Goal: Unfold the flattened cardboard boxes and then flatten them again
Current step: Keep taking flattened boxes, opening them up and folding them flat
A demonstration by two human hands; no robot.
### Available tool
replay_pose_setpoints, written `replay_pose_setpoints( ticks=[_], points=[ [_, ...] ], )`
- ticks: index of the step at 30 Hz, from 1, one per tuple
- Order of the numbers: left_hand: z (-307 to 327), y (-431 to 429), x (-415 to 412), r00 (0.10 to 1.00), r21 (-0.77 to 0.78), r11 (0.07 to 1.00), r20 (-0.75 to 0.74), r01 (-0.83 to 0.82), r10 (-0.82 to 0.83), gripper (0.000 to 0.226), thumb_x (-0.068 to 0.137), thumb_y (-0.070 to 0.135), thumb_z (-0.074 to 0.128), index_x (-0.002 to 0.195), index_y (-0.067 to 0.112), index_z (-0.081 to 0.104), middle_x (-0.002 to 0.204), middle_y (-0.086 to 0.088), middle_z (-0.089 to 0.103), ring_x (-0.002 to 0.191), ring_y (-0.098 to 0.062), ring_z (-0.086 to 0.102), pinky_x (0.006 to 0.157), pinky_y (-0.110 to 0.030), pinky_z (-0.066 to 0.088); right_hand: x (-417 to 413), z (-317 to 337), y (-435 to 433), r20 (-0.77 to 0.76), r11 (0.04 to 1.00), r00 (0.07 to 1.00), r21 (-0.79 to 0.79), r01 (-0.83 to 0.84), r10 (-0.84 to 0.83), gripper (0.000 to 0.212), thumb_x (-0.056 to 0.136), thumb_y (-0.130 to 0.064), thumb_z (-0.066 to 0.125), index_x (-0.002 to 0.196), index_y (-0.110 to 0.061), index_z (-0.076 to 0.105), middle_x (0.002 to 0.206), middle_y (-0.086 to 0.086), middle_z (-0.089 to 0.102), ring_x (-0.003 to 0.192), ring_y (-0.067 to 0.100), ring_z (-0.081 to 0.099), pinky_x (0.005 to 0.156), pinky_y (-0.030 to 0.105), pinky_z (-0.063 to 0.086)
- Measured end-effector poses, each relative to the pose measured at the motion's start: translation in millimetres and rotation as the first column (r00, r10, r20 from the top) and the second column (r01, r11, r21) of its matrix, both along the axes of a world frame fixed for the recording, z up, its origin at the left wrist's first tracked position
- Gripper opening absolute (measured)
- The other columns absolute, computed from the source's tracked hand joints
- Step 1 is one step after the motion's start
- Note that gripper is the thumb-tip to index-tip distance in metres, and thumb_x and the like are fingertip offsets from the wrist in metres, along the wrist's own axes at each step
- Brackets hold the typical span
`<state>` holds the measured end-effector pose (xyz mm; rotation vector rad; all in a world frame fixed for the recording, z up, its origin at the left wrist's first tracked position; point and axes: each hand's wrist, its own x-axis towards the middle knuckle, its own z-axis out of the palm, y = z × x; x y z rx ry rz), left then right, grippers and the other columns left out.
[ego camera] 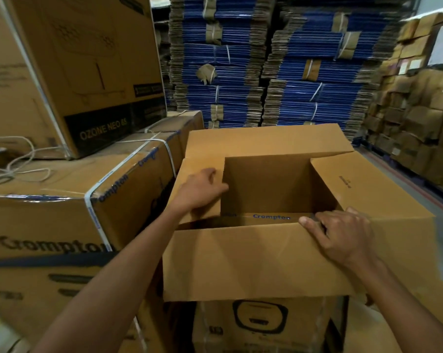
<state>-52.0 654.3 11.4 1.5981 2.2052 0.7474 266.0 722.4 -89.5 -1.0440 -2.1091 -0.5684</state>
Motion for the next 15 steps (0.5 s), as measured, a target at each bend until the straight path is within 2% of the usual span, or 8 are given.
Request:
replay_pose_setpoints(
  ticks=[2,4,7,9,12,15],
  points=[
    [20.4,-18.2,-3.1,0.96,0.162,0.985,0.279,-0.055,0.008,0.058,0.099,0.04,0.059,0.152,0.028,0.04,0.136,-0.001,0.053,0.114,-0.018,0.055,0.1,-0.038,0.045,0.3,0.0,-0.1,0.001,1.0,1.0,-0.014,-0.001,0.001,0.07,0.1,-0.062,0.026,0.063,-0.02,0.067,0.06,-0.001,0.065,0.058,0.021,0.062,0.066,0.036,0.04],
    [35.0,-38.3,-9.1,0.901,0.247,0.963,0.434,-0.107,-0.011,0.051,0.098,0.025,0.06,0.147,0.025,0.048,0.13,-0.001,0.059,0.107,-0.01,0.056,0.091,-0.032,0.044,1.5,0.7,-0.1,-0.005,0.999,1.0,-0.038,-0.001,0.001,0.072,0.099,-0.065,0.023,0.065,-0.02,0.068,0.061,-0.001,0.066,0.059,0.022,0.063,0.068,0.038,0.042],
    [40.3,-73.8,-24.1,0.783,0.258,0.946,0.622,-0.197,-0.007,0.04,0.097,0.016,0.056,0.134,0.028,0.057,0.122,-0.001,0.065,0.113,-0.019,0.061,0.099,-0.044,0.047,1.4,3.4,-4.1,0.001,0.999,1.0,-0.047,-0.001,0.001,0.071,0.098,-0.065,0.025,0.065,-0.02,0.068,0.061,0.0,0.066,0.059,0.022,0.063,0.07,0.038,0.044],
    [32.3,-98.3,-42.4,0.666,0.242,0.93,0.746,-0.277,0.003,0.043,0.095,0.013,0.054,0.136,0.023,0.057,0.121,-0.005,0.067,0.112,-0.024,0.062,0.093,-0.045,0.05,0.1,3.4,-8.1,0.011,0.998,1.0,-0.058,-0.006,0.006,0.07,0.098,-0.064,0.026,0.063,-0.02,0.067,0.059,-0.001,0.065,0.057,0.021,0.062,0.07,0.039,0.045],
    [10.8,-124.5,-65.0,0.497,0.247,0.841,0.868,-0.482,0.03,0.039,0.092,0.008,0.055,0.131,0.012,0.057,0.117,-0.009,0.064,0.107,-0.027,0.062,0.087,-0.047,0.053,-0.5,5.2,-13.2,-0.017,0.999,1.0,-0.035,-0.022,0.021,0.066,0.097,-0.062,0.031,0.059,-0.02,0.065,0.055,-0.001,0.062,0.053,0.023,0.061,0.065,0.037,0.045],
    [-19.1,-124.3,-60.1,0.53,0.225,0.799,0.837,-0.558,0.134,0.022,0.102,0.016,0.055,0.124,0.015,0.057,0.113,-0.004,0.067,0.107,-0.024,0.064,0.093,-0.047,0.053,-2.3,8.4,-16.8,-0.013,0.998,1.0,-0.05,-0.026,0.026,0.067,0.097,-0.062,0.032,0.063,-0.02,0.071,0.057,-0.001,0.065,0.054,0.023,0.062,0.064,0.036,0.045]
  ],
)
